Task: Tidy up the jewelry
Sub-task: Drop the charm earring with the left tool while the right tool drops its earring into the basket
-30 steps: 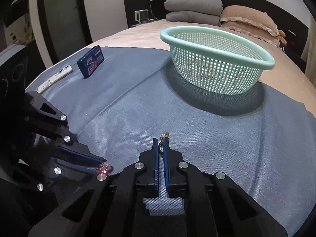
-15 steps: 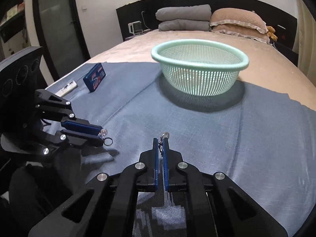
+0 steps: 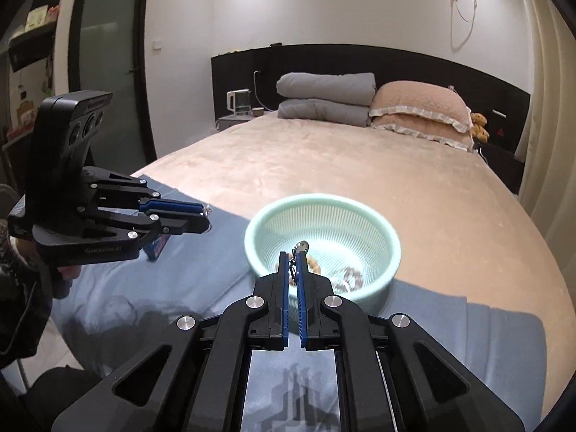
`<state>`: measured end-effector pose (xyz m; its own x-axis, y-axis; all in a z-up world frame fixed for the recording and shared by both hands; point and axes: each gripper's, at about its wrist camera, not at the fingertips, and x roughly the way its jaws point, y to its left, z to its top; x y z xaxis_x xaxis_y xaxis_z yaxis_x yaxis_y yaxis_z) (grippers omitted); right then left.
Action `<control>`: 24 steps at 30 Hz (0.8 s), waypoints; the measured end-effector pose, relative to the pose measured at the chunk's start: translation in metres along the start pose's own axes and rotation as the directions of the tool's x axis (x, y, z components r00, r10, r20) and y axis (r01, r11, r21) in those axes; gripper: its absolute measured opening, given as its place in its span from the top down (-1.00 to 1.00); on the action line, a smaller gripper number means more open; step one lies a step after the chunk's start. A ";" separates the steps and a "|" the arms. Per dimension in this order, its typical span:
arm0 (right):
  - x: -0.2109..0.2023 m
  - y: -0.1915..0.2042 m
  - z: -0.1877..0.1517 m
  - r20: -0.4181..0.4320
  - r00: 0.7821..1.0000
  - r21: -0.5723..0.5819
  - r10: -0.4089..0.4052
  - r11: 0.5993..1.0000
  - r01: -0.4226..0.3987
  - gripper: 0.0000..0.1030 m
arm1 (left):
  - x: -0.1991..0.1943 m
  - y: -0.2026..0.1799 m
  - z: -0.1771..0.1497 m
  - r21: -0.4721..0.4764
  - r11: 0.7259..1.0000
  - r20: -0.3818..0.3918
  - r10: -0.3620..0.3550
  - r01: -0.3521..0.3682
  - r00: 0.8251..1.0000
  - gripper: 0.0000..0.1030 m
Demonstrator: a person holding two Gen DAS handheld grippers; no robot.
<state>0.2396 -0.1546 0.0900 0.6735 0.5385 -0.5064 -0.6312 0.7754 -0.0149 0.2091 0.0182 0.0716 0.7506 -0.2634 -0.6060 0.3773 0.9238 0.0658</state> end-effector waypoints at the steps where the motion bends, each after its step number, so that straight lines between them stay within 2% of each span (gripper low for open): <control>1: 0.002 -0.002 0.006 0.005 1.000 -0.004 0.000 1.000 0.000 0.92 | 0.002 0.001 0.005 -0.002 1.000 0.000 -0.006 0.006 1.000 0.80; 4: 0.014 -0.007 0.019 0.012 1.000 -0.018 -0.003 1.000 0.003 0.92 | 0.010 0.002 0.016 0.004 1.000 0.007 0.002 -0.002 1.000 0.80; 9: 0.042 -0.021 0.021 -0.006 1.000 -0.009 -0.003 1.000 0.003 0.92 | 0.038 -0.005 0.023 0.008 1.000 -0.011 -0.005 0.006 1.000 0.80; 18: 0.111 -0.039 -0.010 -0.127 0.992 0.018 -0.001 1.000 0.004 0.92 | 0.099 0.005 0.017 -0.005 0.999 -0.079 -0.046 0.045 0.996 0.80; 24: 0.131 -0.040 -0.026 -0.162 0.987 0.031 0.012 0.999 -0.007 0.92 | 0.120 0.012 0.008 -0.030 0.999 -0.125 -0.036 0.032 0.992 0.80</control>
<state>0.3427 -0.1234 0.0025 0.5946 0.4875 -0.6393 -0.6238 0.7814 0.0157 0.3080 -0.0042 0.0058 0.6630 -0.2595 -0.7022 0.3852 0.9226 0.0227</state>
